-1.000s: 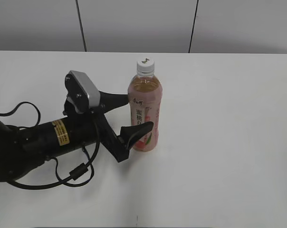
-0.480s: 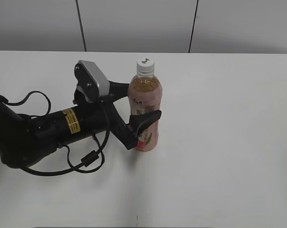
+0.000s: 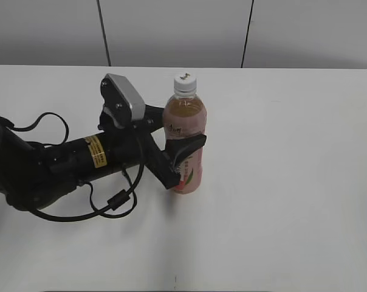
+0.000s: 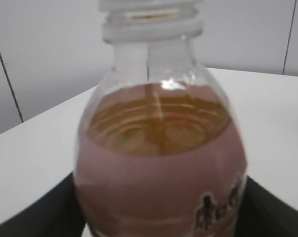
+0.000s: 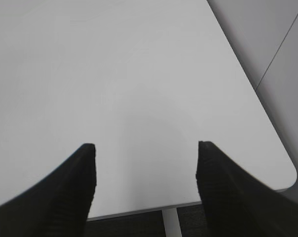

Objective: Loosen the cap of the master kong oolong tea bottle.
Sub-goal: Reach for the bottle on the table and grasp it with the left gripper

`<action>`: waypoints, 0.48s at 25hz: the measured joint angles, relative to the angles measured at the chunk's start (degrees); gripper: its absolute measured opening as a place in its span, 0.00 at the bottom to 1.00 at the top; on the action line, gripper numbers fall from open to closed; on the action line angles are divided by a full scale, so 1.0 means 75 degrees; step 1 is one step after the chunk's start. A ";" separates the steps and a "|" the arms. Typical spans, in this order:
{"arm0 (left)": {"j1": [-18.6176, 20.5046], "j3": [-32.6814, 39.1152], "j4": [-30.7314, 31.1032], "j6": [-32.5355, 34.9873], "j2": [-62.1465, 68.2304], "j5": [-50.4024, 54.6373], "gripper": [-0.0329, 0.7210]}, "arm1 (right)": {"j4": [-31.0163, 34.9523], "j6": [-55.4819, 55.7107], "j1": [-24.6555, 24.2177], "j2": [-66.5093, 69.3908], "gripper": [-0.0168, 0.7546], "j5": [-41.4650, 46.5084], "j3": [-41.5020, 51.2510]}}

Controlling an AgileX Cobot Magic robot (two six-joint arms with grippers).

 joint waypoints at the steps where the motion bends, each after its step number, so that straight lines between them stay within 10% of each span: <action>1: -0.0012 0.0000 0.0009 0.0000 0.0000 0.0010 0.64 | 0.0000 0.0000 0.0000 0.0000 0.65 0.0000 0.0000; 12: -0.0016 0.0000 0.0049 0.0000 0.0007 -0.0051 0.62 | 0.0000 0.0000 0.0000 0.0000 0.65 0.0000 0.0000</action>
